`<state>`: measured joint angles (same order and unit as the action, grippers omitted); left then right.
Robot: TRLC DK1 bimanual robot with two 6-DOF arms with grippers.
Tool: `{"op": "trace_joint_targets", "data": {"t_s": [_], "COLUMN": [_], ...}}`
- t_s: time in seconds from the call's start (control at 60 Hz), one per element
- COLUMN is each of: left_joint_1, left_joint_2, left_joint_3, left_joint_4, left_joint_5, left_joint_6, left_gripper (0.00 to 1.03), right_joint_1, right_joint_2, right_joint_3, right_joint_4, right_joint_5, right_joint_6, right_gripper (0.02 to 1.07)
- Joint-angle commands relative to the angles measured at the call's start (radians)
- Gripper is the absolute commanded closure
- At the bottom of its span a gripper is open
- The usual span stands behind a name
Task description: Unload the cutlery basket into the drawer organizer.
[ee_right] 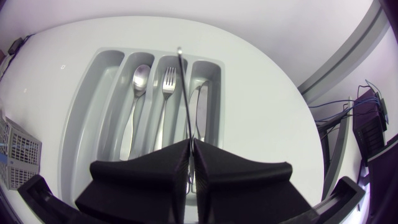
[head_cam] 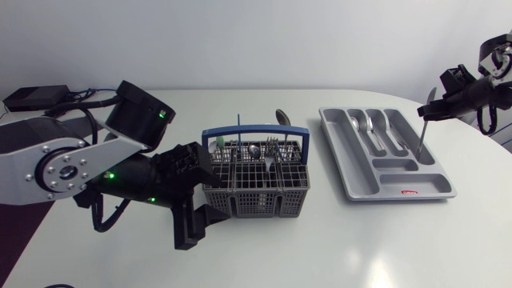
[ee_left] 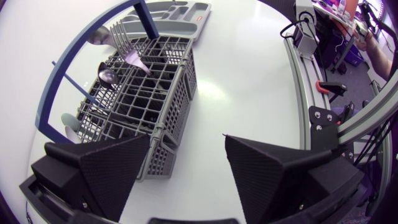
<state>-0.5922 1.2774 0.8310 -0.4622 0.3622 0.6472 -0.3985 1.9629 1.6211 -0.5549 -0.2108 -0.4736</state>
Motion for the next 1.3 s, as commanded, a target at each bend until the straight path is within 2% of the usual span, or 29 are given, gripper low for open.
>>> {"op": "trace_joint_targets", "data": {"t_s": [0.0,0.5,0.767,0.817,0.917,1.017,1.117,1.283], "left_joint_1": [0.005,0.005,0.005,0.005,0.005,0.005,0.005,0.005], "left_joint_2": [-0.003,0.011,0.017,0.017,0.016,0.011,0.005,-0.006], "left_joint_3": [-0.017,-0.001,0.002,0.003,0.003,0.000,0.000,-0.001], "left_joint_4": [-0.003,-0.004,-0.004,-0.004,-0.004,-0.006,-0.006,-0.004], "left_joint_5": [0.001,-0.006,-0.006,-0.006,-0.006,-0.006,-0.006,-0.006], "left_joint_6": [0.002,0.000,0.000,0.000,-0.001,0.000,0.000,-0.001], "left_gripper": [0.05,0.05,0.05,0.05,0.05,0.05,0.05,0.05], "right_joint_1": [0.013,0.036,0.044,0.046,0.049,0.050,0.055,0.076], "right_joint_2": [0.056,0.355,0.450,0.453,0.415,0.329,0.192,-0.079], "right_joint_3": [0.054,0.310,0.415,0.419,0.382,0.295,0.172,-0.096], "right_joint_4": [-0.010,0.003,-0.004,-0.004,-0.002,0.035,0.085,0.164], "right_joint_5": [0.007,0.064,0.111,0.114,0.105,0.093,0.073,-0.012], "right_joint_6": [0.020,0.078,0.101,0.110,0.112,0.112,0.101,0.062], "right_gripper": [0.99,0.98,0.96,0.90,0.55,0.34,0.24,0.22]}}
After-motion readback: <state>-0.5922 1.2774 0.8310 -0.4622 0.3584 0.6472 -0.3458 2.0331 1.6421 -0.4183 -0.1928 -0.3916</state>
